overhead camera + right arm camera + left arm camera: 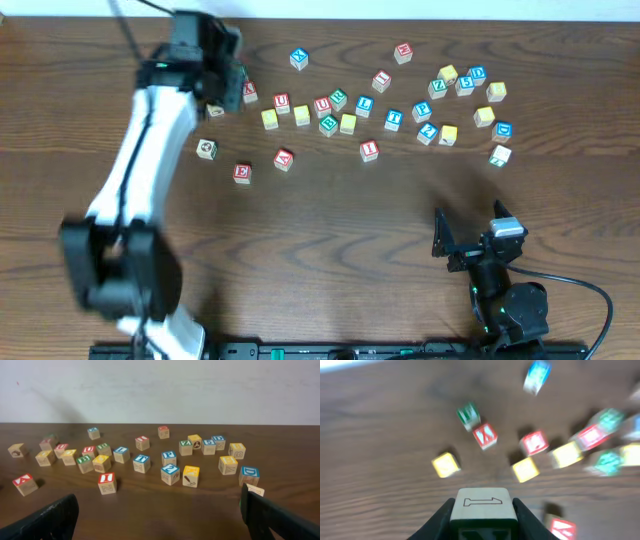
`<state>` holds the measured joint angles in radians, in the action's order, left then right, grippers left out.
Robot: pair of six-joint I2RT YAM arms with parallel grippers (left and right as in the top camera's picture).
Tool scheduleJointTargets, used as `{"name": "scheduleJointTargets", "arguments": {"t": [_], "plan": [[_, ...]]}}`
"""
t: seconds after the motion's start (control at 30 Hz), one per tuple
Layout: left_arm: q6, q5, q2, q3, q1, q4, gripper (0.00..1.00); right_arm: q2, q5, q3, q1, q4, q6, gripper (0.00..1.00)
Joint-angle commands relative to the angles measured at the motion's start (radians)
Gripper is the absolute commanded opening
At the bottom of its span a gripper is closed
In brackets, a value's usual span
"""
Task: Spell out NEURIPS
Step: 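Lift the green N block and carry it toward the front center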
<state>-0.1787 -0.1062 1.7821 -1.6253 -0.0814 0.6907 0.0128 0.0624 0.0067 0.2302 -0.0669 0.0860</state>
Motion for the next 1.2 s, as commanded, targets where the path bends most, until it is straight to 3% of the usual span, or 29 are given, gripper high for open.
{"name": "scheduleJointTargets", "arguments": {"t": [0.0,0.2,0.3,0.43,0.6,0.77,0.97,1.17], "plan": [[0.099,-0.010,-0.151,-0.022,0.002,0.079,0.29,-0.003,-0.002,-0.001,-0.008,-0.004,-0.013,0.99],[0.159,-0.010,-0.338,-0.018,0.001,0.347,0.19,-0.003,-0.002,-0.001,-0.008,-0.004,-0.013,0.99],[0.194,-0.010,-0.382,-0.001,0.001,0.454,0.08,-0.003,-0.002,-0.001,-0.008,-0.004,-0.013,0.99],[0.208,-0.053,-0.449,0.112,-0.001,0.497,0.08,-0.002,-0.002,-0.001,-0.008,-0.004,-0.013,0.99],[0.259,-0.070,-0.533,0.340,-0.048,0.407,0.08,-0.002,-0.002,-0.001,-0.008,-0.004,-0.013,0.99],[0.380,-0.070,-0.554,0.612,-0.206,0.168,0.08,-0.002,-0.002,-0.001,-0.008,-0.004,-0.013,0.99],[0.411,-0.058,-0.503,0.698,-0.315,-0.033,0.09,-0.002,-0.002,-0.001,-0.008,-0.004,-0.013,0.99],[0.466,-0.034,-0.386,0.705,-0.364,-0.126,0.09,-0.002,-0.002,-0.001,-0.008,-0.004,-0.013,0.99]]}}
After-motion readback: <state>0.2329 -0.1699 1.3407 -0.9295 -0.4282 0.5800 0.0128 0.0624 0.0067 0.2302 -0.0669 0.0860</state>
